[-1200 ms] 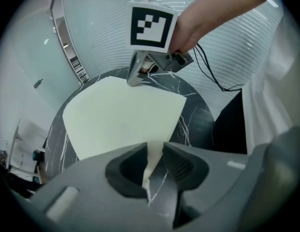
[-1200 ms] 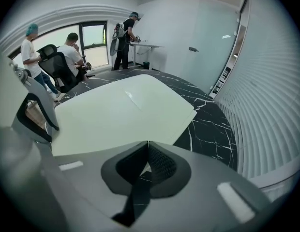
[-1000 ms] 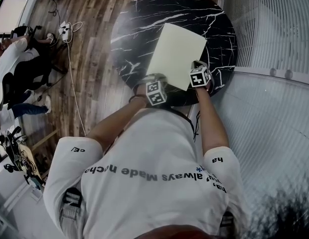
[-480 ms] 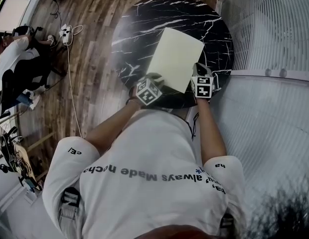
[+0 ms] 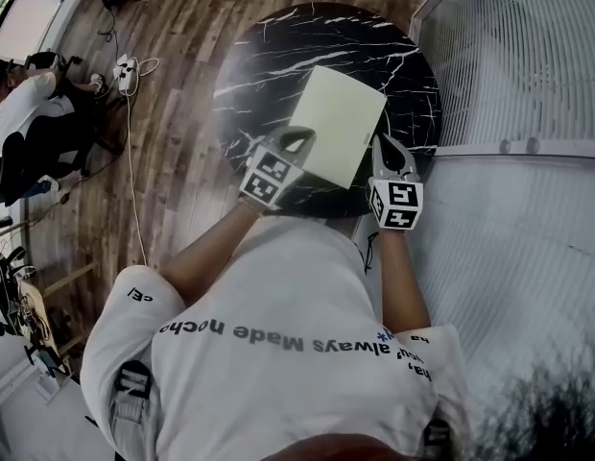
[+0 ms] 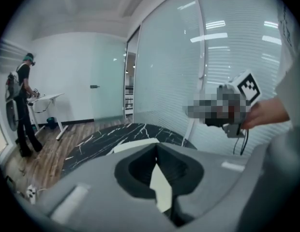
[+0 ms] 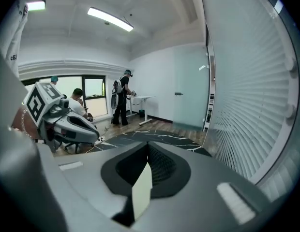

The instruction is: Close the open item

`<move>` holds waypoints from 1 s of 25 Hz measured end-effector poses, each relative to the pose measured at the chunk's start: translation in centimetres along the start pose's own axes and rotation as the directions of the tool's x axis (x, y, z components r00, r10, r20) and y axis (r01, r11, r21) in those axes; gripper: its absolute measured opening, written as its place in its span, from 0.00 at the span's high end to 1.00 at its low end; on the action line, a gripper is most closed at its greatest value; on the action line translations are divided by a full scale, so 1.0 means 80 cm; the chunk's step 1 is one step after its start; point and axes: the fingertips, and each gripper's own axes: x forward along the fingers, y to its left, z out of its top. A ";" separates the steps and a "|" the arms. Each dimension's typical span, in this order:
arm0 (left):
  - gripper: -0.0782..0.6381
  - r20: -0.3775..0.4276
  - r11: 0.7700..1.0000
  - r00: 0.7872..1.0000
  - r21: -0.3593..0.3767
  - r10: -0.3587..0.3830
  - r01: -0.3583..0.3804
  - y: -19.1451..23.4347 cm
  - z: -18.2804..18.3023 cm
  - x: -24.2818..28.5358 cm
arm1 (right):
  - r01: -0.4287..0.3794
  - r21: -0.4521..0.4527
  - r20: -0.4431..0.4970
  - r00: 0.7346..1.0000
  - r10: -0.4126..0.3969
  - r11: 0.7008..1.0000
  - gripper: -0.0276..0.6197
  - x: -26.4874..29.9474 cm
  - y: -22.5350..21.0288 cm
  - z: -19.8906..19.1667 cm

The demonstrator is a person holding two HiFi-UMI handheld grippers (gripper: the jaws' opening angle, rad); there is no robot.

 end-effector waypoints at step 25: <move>0.89 0.431 0.998 0.901 0.048 -0.045 0.027 -0.059 0.227 -0.146 | -0.082 -0.058 0.284 0.954 0.096 0.995 0.95 -0.158 0.086 0.187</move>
